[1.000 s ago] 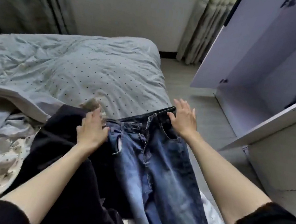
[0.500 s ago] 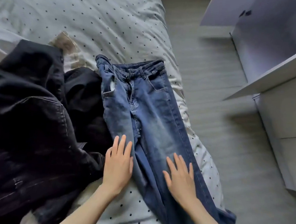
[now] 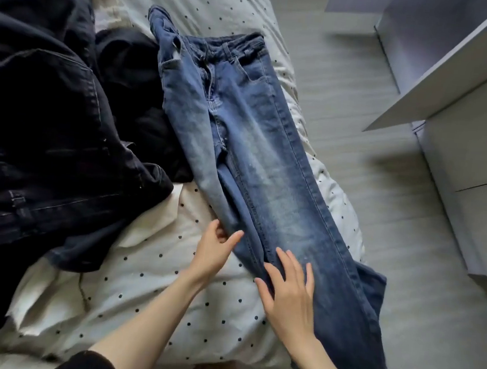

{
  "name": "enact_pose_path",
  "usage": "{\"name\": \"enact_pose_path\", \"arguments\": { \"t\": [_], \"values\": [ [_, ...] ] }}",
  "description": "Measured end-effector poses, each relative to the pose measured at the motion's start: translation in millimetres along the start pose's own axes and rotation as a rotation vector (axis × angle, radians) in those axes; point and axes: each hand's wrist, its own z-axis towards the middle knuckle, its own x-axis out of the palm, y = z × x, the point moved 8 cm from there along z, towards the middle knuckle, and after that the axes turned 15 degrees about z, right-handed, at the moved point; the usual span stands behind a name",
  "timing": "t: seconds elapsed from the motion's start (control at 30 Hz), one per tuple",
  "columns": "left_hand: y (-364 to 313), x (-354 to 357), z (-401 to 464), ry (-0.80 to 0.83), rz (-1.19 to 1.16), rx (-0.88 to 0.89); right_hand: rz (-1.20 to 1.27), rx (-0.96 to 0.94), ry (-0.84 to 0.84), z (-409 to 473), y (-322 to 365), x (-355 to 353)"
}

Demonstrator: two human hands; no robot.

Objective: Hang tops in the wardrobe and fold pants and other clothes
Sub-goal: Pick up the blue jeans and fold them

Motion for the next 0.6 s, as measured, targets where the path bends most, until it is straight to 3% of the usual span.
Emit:
{"name": "enact_pose_path", "arguments": {
  "t": [0.13,0.3,0.43,0.6],
  "values": [
    [-9.7,13.5,2.1,-0.154,0.080,0.030,-0.036,0.083,0.036,-11.5,-17.0,4.3],
    [-7.9,8.1,-30.7,-0.254,-0.018,0.067,0.056,0.177,0.012,-12.5,-23.9,-9.5],
    [-8.6,-1.8,-60.4,-0.282,-0.097,0.098,0.086,-0.045,-0.066,-38.7,13.6,-39.6],
    [3.3,12.7,-93.2,-0.173,-0.226,0.093,0.164,-0.092,0.096,-46.3,3.0,-59.7]
  ]
}}
